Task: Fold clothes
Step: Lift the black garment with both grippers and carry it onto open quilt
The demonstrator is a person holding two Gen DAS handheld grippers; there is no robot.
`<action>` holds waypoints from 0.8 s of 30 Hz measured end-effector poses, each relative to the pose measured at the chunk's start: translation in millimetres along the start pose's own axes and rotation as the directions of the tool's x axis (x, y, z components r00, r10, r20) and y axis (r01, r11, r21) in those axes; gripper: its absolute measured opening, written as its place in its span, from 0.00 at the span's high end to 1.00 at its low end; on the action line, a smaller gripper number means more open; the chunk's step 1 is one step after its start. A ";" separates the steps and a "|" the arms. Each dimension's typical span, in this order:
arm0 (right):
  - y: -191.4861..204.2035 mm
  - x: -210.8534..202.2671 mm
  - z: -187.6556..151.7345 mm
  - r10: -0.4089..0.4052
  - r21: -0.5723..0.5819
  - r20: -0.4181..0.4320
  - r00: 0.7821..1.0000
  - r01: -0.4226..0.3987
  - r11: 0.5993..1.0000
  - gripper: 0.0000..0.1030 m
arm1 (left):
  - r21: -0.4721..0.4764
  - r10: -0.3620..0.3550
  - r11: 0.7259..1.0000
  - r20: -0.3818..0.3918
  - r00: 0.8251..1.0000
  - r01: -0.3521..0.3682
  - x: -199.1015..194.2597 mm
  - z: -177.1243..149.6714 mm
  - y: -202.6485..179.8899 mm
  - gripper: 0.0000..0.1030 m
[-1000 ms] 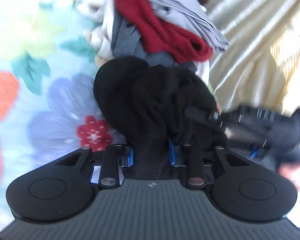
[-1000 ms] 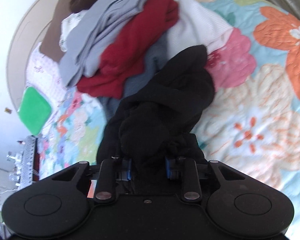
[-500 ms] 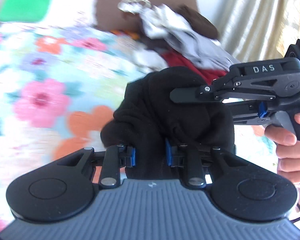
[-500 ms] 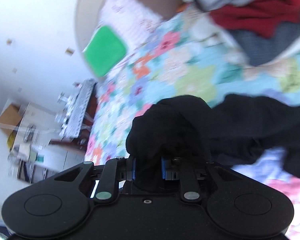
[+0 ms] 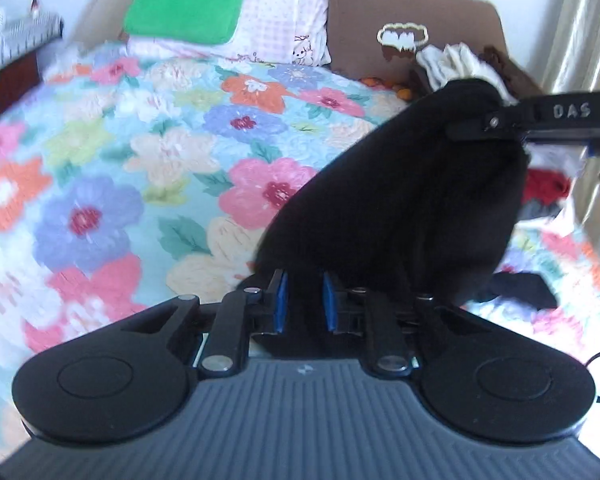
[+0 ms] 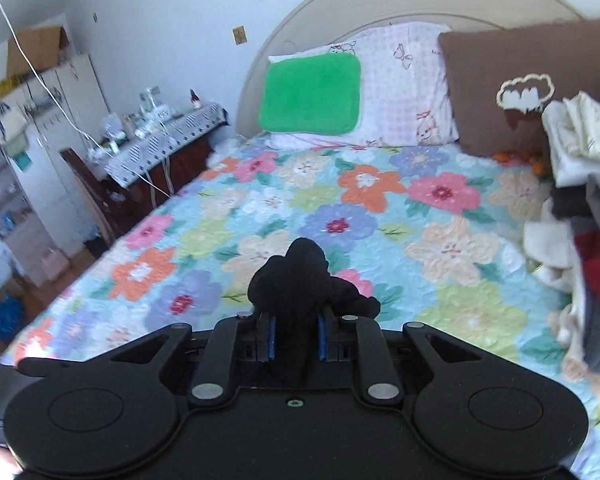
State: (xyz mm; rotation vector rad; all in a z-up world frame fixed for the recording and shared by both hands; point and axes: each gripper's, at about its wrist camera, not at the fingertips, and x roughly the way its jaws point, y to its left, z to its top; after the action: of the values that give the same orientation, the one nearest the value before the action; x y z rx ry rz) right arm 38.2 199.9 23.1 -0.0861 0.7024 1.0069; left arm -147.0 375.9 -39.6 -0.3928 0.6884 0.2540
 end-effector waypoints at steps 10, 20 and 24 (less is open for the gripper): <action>24.3 9.2 19.0 0.031 0.010 -0.005 1.000 -0.030 0.999 0.79 | 0.027 -0.098 0.995 0.149 0.984 0.095 -31.1 -27.0 15.0 0.76; 79.4 0.9 27.6 0.305 0.112 -0.048 0.951 -0.298 0.948 0.79 | 0.070 -0.153 0.988 0.282 0.947 0.139 -36.1 -29.6 -15.4 0.11; 94.1 9.8 20.6 0.339 0.107 -0.088 0.937 -0.329 0.938 0.79 | -0.010 -0.075 0.997 0.244 0.967 0.080 -16.1 -29.4 -4.3 0.56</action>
State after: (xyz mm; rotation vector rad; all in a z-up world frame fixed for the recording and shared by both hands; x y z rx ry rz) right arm -23.3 266.8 56.6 0.0632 0.8778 1.3019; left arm -174.1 357.8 -48.5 -0.3991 0.4282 0.2303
